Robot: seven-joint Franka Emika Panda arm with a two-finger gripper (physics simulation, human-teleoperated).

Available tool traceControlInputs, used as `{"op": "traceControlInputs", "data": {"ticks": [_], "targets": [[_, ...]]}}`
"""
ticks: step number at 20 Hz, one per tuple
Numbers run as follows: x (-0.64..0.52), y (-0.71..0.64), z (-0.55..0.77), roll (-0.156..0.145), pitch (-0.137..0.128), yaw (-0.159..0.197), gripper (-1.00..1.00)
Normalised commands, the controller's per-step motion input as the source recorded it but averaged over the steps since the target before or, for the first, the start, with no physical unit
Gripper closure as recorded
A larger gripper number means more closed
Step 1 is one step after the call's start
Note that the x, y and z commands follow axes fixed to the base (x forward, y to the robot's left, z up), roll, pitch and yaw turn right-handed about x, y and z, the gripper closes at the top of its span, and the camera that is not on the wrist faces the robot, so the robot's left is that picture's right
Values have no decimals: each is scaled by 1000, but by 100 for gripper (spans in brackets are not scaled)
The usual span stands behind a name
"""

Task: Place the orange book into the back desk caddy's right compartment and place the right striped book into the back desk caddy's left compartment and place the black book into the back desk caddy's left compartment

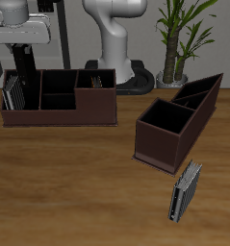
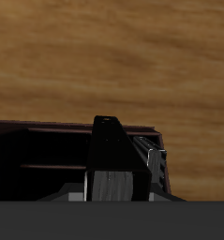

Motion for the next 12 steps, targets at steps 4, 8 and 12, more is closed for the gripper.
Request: {"op": "traceControlInputs", "data": {"ticks": [4, 8, 12], "targets": [[-86, -146, -149, -32, 35, -30, 100], [29, -80, -181, -17, 54, -29, 100], [36, -30, -311, -14, 81, -34, 100]]}}
